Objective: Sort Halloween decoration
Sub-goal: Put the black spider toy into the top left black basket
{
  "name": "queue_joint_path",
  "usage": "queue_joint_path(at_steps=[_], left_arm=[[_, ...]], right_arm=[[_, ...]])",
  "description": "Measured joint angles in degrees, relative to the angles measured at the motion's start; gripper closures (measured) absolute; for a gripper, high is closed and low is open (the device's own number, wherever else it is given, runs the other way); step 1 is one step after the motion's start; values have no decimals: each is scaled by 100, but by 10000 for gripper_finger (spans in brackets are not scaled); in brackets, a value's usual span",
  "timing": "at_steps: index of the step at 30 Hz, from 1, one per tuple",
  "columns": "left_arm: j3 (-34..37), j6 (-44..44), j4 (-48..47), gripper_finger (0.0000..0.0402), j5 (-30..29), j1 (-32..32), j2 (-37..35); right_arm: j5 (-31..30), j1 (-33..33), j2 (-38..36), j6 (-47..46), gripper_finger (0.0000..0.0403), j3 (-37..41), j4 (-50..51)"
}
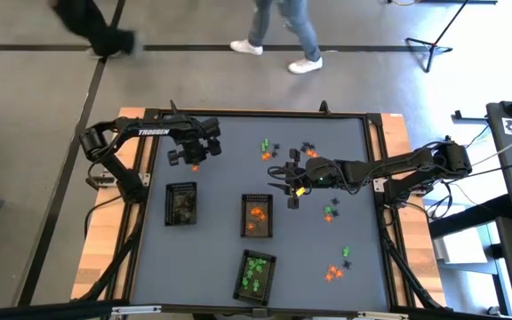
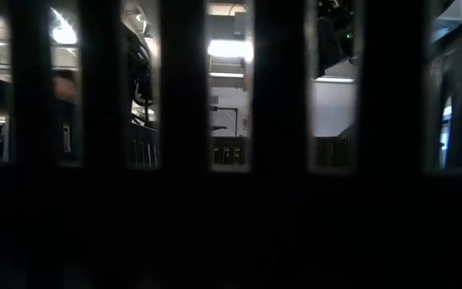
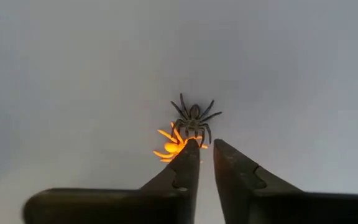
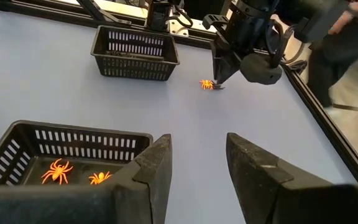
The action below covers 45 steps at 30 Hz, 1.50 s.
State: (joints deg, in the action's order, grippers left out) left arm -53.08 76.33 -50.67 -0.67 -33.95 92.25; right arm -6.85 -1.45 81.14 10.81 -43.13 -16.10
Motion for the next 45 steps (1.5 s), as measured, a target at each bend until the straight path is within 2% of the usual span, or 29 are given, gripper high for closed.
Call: queue_joint_path(at_steps=[6, 10, 14, 20, 25, 33, 41, 45], left_arm=[[90, 5, 77, 309, -139, -1, 0], [347, 7, 489, 282, -161, -59, 0], [617, 3, 928, 270, -72, -150, -17], [686, 2, 1029, 270, 43, -216, -29], [692, -47, 1044, 297, -29, -226, -22], [695, -146, 1117, 394, 22, -232, -13], [571, -152, 934, 398, 197, -234, -11], [215, -285, 376, 400, 815, -223, -17]], right_arm=[[0, -1, 0, -1, 254, 0, -2], [0, -1, 0, -1, 254, 0, -1], [1, -1, 0, 0, 254, 0, -1], [0, 0, 0, 0, 254, 0, -2], [0, -2, 0, 0, 254, 0, -2], [0, -1, 0, 0, 254, 0, 0], [1, -1, 0, 0, 254, 0, -1], [2, -1, 0, -2, 254, 0, -2]])
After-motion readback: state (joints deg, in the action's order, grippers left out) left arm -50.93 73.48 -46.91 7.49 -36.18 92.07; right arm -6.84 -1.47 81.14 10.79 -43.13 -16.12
